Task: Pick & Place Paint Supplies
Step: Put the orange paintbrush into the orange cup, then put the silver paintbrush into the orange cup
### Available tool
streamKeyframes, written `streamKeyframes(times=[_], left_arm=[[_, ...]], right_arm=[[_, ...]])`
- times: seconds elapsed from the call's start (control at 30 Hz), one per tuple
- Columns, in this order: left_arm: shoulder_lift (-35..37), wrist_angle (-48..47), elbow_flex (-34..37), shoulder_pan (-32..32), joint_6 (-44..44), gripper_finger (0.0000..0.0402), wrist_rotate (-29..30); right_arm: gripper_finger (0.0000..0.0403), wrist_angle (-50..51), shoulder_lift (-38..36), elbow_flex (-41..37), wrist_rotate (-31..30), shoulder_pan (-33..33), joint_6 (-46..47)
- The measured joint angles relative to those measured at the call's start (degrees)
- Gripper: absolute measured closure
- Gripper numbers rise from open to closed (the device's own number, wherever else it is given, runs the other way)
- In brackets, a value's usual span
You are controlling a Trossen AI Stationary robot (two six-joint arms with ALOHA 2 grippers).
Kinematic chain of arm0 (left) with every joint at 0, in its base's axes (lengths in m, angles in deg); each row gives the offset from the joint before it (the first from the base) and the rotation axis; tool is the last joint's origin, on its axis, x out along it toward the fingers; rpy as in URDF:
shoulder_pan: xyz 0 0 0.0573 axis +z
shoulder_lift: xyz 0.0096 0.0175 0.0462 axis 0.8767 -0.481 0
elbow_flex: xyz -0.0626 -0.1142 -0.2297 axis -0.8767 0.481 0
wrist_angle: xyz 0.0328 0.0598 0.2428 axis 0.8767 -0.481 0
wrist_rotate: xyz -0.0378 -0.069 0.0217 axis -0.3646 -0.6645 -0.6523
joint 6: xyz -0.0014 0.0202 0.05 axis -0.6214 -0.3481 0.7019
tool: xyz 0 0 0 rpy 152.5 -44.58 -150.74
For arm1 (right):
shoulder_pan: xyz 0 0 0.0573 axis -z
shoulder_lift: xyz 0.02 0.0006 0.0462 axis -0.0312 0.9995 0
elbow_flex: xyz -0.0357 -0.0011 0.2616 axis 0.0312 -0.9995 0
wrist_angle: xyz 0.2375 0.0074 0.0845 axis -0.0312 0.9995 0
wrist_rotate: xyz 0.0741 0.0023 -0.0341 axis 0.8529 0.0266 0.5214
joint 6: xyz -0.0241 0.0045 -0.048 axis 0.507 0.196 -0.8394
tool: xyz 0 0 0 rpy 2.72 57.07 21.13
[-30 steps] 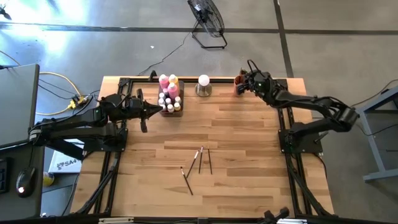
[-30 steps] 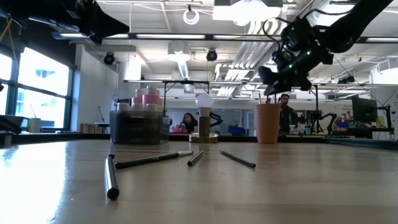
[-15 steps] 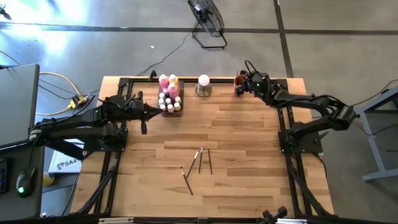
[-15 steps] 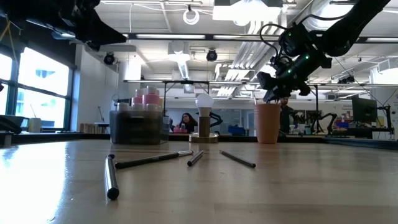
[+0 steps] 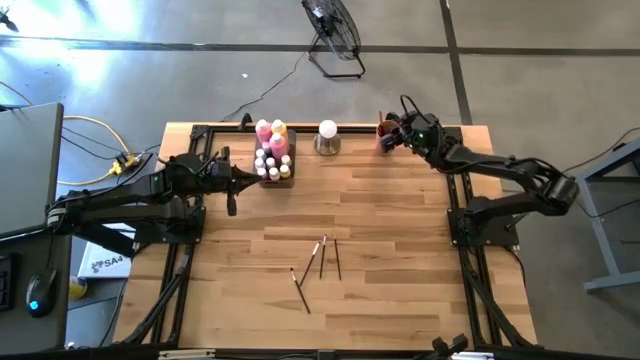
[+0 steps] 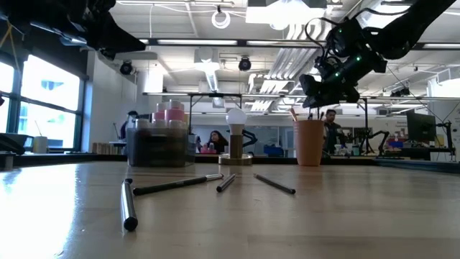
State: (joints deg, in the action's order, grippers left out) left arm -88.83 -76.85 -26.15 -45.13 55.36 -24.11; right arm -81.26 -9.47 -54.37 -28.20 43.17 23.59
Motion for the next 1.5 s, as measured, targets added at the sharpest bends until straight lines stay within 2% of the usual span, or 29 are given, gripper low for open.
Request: streamKeyframes(times=[0.33,0.57,0.87,1.13,1.37,1.5], left_arm=[[0.0,0.0,0.0,0.0,0.0,0.0398,0.0],[0.0,0.0,0.0,0.0,0.0,0.0398,0.0],[0.0,0.1,0.0,0.0,0.0,0.0398,0.0],[0.0,0.1,0.0,0.0,0.0,0.0398,0.0],[0.0,0.1,0.0,0.0,0.0,0.0398,0.0],[0.0,0.1,0.0,0.0,0.0,0.0398,0.0]], right_arm=[[0.0229,3.3,-2.4,0.0,0.0,0.0,-0.3],[0.0225,3.0,-5.0,0.0,-0.1,0.0,-2.5],[0.0231,3.0,-12.5,0.0,2.2,0.0,-3.5],[0.0232,3.1,-19.4,0.0,10.6,-0.2,-3.6],[0.0232,3.4,-24.4,0.0,22.4,-0.2,-3.3],[0.0232,4.5,-26.7,0.0,30.5,-0.2,0.8]])
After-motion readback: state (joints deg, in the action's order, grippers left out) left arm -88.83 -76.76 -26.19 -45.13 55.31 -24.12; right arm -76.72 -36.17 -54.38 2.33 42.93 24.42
